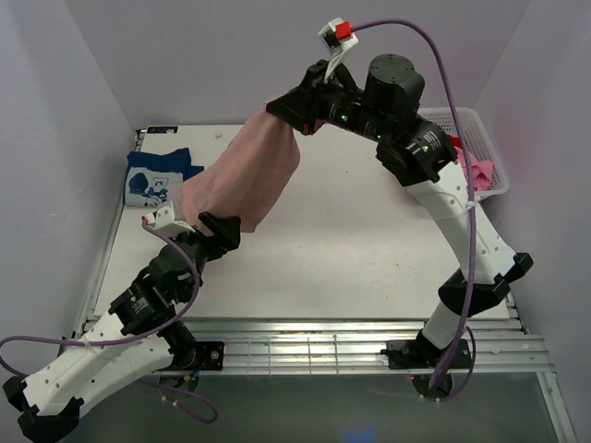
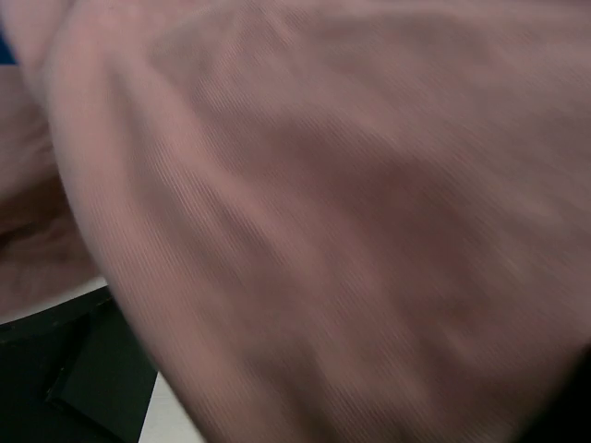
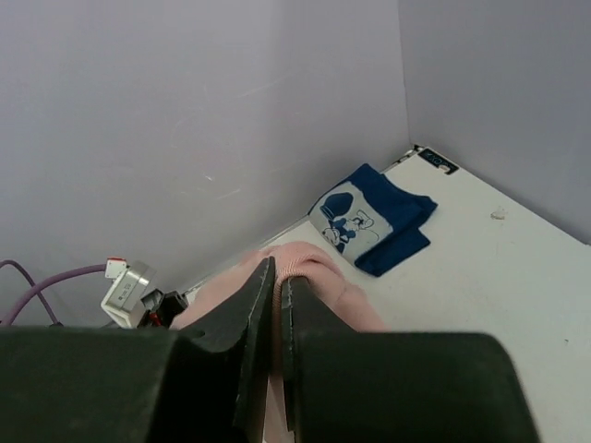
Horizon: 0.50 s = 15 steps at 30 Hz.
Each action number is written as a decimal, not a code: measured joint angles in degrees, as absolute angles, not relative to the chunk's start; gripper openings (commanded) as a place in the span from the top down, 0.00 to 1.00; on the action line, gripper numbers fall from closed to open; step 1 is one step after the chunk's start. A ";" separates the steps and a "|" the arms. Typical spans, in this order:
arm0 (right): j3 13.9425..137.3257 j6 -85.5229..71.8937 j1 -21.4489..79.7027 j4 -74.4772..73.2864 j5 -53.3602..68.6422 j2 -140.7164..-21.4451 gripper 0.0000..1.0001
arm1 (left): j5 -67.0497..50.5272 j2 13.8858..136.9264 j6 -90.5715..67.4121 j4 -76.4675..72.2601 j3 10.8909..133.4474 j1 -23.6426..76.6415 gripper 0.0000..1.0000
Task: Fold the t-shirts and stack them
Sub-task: Move the tshirt to the center of the board
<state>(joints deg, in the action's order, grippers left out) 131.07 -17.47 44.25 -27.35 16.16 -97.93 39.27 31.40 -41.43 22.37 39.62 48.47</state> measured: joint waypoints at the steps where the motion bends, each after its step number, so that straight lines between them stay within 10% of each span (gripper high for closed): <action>1: 130.76 -17.45 44.23 -27.05 15.64 -96.99 0.92 | 39.38 31.24 -41.45 22.44 39.62 48.47 0.05; 15: 70.78 -15.31 35.20 -18.96 -16.38 -77.87 0.92 | 39.70 30.85 -41.56 23.31 38.13 48.47 0.05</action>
<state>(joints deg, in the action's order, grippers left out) 70.78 -15.31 35.20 -18.96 -16.38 -77.87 39.70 30.85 -41.56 23.31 38.13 48.47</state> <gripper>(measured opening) 0.088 0.949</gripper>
